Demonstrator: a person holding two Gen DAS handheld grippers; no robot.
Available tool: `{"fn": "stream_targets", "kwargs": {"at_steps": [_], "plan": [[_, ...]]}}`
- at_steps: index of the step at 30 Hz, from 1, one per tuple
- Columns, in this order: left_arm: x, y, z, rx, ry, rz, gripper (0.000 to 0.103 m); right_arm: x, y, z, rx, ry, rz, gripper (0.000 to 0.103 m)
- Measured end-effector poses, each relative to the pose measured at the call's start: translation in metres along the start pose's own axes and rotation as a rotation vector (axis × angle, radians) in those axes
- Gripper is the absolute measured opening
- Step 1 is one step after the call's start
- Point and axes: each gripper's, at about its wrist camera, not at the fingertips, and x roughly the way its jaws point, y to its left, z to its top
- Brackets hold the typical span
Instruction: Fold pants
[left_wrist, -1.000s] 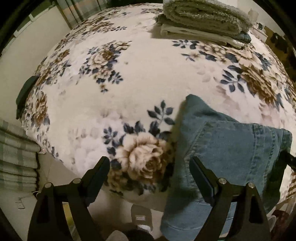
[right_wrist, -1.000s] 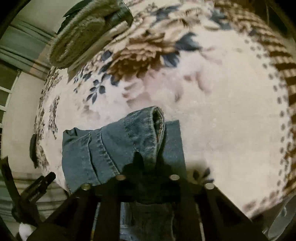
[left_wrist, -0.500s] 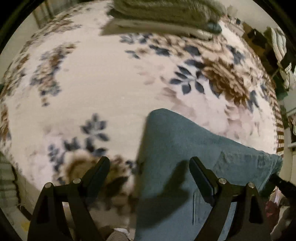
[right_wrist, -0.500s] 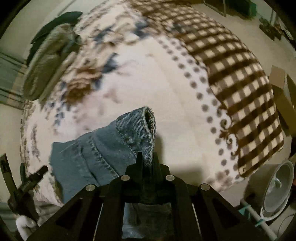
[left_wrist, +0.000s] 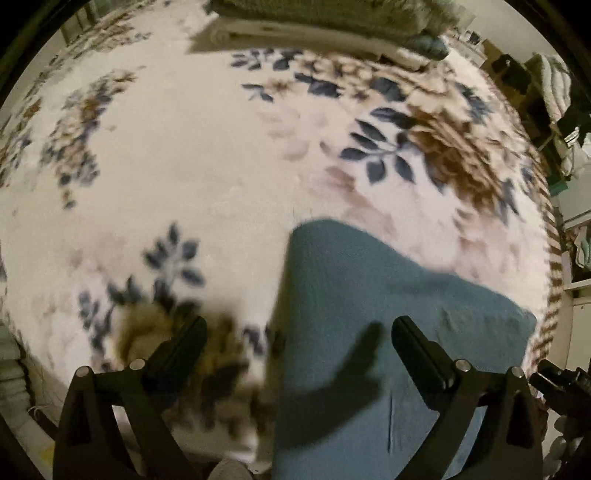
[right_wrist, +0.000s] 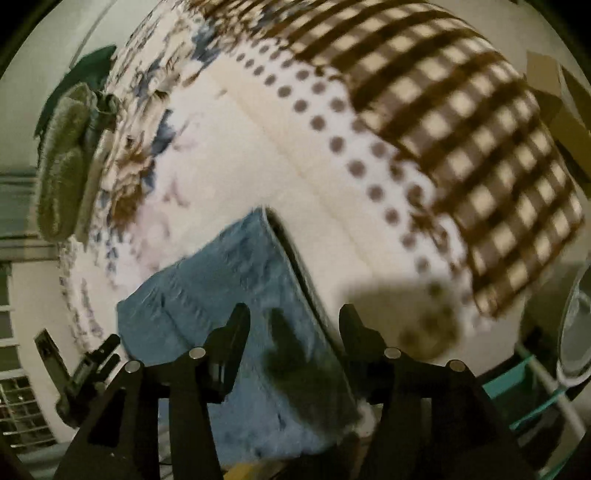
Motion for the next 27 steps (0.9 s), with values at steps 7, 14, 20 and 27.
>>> {"fn": "stream_targets", "kwargs": {"at_steps": [7, 14, 20, 27], "plan": [[0.02, 0.001, -0.071, 0.01, 0.128, 0.023, 0.103, 0.026, -0.033, -0.082, 0.207, 0.167, 0.156, 0.06], [0.038, 0.018, -0.086, -0.063, 0.142, -0.059, 0.103, 0.077, -0.034, -0.106, 0.22, 0.112, 0.273, 0.073], [0.034, 0.031, -0.081, -0.062, 0.127, -0.128, 0.103, 0.1, -0.033, -0.111, 0.209, 0.096, 0.385, 0.083], [0.041, 0.036, -0.065, -0.078, 0.117, -0.171, 0.103, 0.071, -0.01, -0.113, 0.127, 0.009, 0.398, 0.075]]}}
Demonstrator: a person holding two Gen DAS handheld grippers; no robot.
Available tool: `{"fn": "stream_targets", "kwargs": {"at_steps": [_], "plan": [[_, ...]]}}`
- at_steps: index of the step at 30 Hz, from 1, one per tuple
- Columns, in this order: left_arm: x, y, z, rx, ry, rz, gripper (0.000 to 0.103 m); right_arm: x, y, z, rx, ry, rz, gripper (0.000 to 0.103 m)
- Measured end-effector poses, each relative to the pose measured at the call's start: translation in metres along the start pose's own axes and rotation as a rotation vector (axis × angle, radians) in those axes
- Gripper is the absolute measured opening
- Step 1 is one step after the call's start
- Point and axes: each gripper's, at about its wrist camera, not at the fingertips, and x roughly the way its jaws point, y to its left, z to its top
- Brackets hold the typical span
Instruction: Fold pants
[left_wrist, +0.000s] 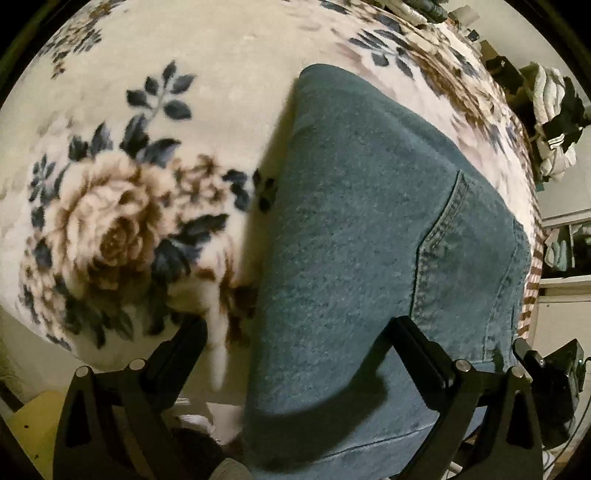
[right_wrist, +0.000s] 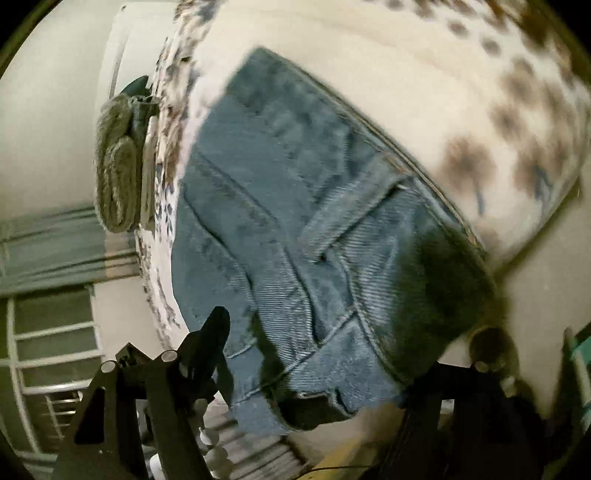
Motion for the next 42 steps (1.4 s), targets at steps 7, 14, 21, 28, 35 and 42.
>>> {"fn": "stream_targets", "kwargs": {"at_steps": [7, 14, 21, 28, 35, 42], "plan": [[0.011, -0.005, -0.001, 0.002, 0.006, -0.029, 0.103, 0.021, -0.002, 0.016, 0.032, 0.062, 0.033, 0.081], [0.01, -0.002, -0.005, 0.015, 0.0, -0.061, 0.103, 0.014, 0.015, 0.014, -0.056, 0.076, 0.106, 0.08], [0.01, -0.002, -0.001, 0.004, 0.0, -0.076, 0.103, 0.027, 0.026, 0.014, -0.11, 0.121, 0.151, 0.081], [0.009, 0.0, -0.003, 0.003, -0.001, -0.076, 0.103, 0.041, 0.031, 0.009, -0.187, 0.121, 0.045, 0.078], [0.003, -0.005, -0.008, -0.005, -0.049, -0.055, 0.082, 0.028, 0.015, 0.01, -0.159, 0.113, 0.042, 0.046], [-0.01, -0.008, -0.013, 0.029, -0.093, -0.104, 0.045, 0.033, 0.027, 0.012, -0.19, 0.094, 0.033, 0.044]]}}
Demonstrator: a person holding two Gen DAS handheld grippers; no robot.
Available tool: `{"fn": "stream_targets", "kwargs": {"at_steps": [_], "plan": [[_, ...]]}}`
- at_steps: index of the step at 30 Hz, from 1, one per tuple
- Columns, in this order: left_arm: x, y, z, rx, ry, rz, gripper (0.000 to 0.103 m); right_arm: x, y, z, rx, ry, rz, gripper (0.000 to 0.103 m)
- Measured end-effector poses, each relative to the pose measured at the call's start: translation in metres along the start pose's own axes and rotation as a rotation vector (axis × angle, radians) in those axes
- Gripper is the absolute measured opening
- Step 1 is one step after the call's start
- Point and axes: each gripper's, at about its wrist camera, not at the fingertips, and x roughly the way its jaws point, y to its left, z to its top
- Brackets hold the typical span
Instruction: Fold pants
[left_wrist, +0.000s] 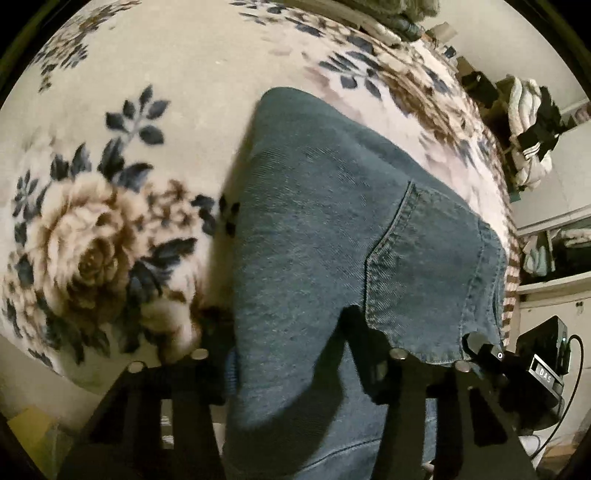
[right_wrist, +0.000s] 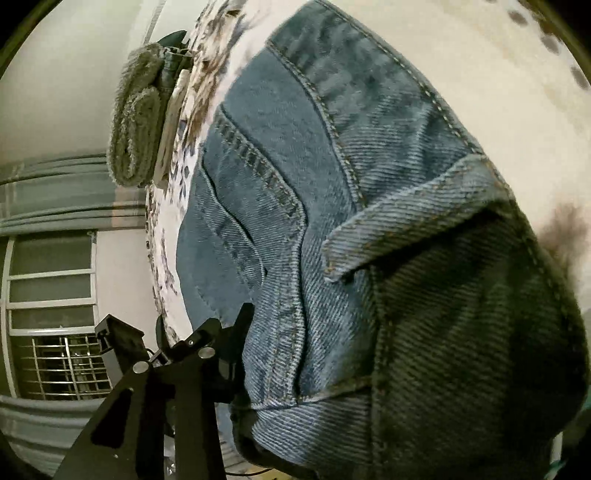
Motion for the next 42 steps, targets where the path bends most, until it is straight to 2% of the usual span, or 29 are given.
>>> {"fn": "stream_targets", "kwargs": {"at_steps": [2, 4, 6, 9, 10, 12, 13, 14, 16, 20, 27, 30, 33, 37, 42], "plan": [[0.0, 0.003, 0.0, -0.007, 0.004, -0.014, 0.046, -0.001, 0.006, 0.001, -0.026, -0.008, -0.007, 0.044], [0.004, 0.01, 0.002, -0.037, 0.026, -0.028, 0.054, -0.002, 0.004, 0.001, -0.033, -0.007, -0.016, 0.044], [0.011, 0.019, 0.003, -0.08, 0.051, -0.082, 0.06, 0.002, -0.002, 0.003, -0.015, 0.01, -0.036, 0.05], [0.008, 0.019, 0.005, -0.092, 0.027, -0.114, 0.057, 0.008, -0.008, 0.007, 0.03, 0.028, -0.02, 0.06], [0.006, 0.016, 0.004, -0.085, 0.015, -0.108, 0.052, 0.009, -0.005, 0.007, 0.027, 0.027, -0.026, 0.064], [-0.001, 0.012, 0.001, -0.071, -0.012, -0.102, 0.037, 0.007, 0.001, 0.006, 0.012, 0.013, -0.05, 0.06], [-0.007, 0.01, 0.0, -0.068, -0.029, -0.114, 0.031, 0.006, 0.002, 0.004, 0.005, 0.006, -0.069, 0.046], [-0.013, 0.008, -0.002, -0.06, -0.04, -0.117, 0.023, 0.004, 0.003, 0.003, -0.001, 0.003, -0.074, 0.041], [-0.028, 0.0, -0.005, -0.044, -0.059, -0.116, 0.019, -0.006, 0.008, 0.0, -0.007, -0.007, -0.062, 0.037], [-0.068, -0.02, -0.003, -0.023, -0.083, -0.106, 0.018, -0.034, 0.04, -0.004, -0.056, -0.037, -0.081, 0.033], [-0.149, -0.049, 0.034, -0.022, -0.131, -0.126, 0.017, -0.082, 0.119, 0.007, -0.125, -0.042, -0.049, 0.032], [-0.182, -0.061, 0.067, -0.022, -0.177, -0.146, 0.017, -0.098, 0.167, 0.022, -0.175, -0.062, -0.025, 0.032], [-0.208, -0.072, 0.116, -0.018, -0.226, -0.165, 0.017, -0.107, 0.22, 0.049, -0.22, -0.095, 0.002, 0.032], [-0.232, -0.077, 0.201, -0.003, -0.281, -0.187, 0.017, -0.098, 0.297, 0.104, -0.278, -0.15, 0.023, 0.032], [-0.239, -0.071, 0.334, 0.011, -0.331, -0.203, 0.017, -0.045, 0.383, 0.195, -0.3, -0.212, 0.05, 0.032]]}}
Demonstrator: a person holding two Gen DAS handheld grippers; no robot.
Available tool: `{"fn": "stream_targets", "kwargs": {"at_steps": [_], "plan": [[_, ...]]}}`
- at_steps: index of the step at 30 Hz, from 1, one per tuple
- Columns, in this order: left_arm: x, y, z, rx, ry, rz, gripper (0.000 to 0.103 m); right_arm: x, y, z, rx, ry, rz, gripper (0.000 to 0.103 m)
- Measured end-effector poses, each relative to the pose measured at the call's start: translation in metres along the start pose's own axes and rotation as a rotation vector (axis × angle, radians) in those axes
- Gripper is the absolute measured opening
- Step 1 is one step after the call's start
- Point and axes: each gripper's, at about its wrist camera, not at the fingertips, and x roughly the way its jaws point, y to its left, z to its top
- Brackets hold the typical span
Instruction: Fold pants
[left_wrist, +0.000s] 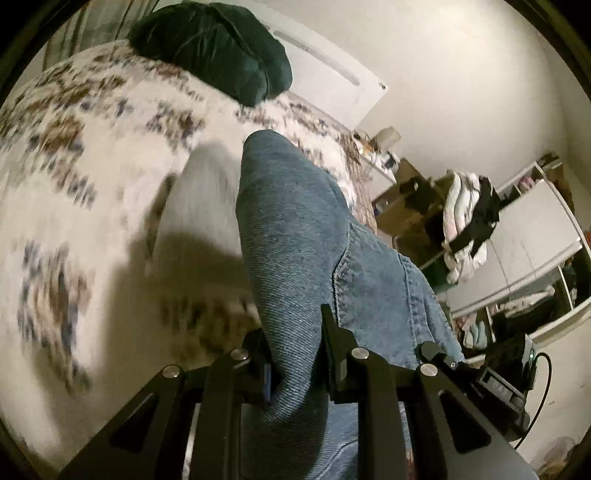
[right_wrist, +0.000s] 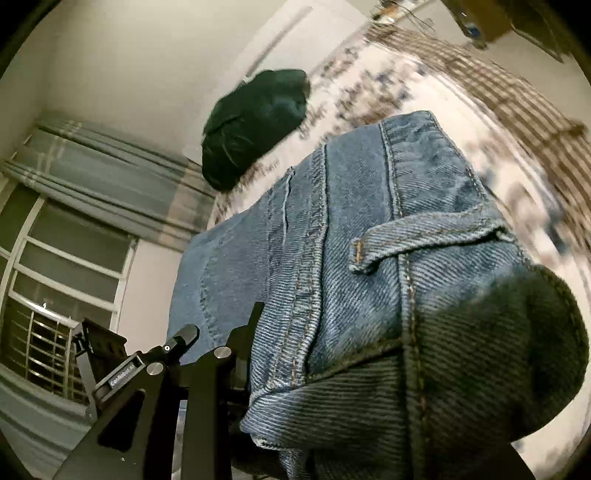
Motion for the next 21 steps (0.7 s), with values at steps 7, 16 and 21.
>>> {"fn": "stream_targets", "kwargs": {"at_steps": [7, 16, 21], "plan": [[0.084, 0.065, 0.101, -0.007, 0.017, 0.028, 0.018, 0.131, 0.02, 0.096, -0.019, -0.005, -0.003, 0.032], [0.161, 0.12, 0.107, 0.036, 0.14, 0.091, 0.023, 0.231, -0.032, 0.117, 0.056, 0.148, -0.128, 0.043], [0.145, 0.116, 0.102, 0.048, 0.169, 0.15, 0.031, 0.199, -0.044, 0.112, 0.073, 0.16, -0.187, 0.049]]}}
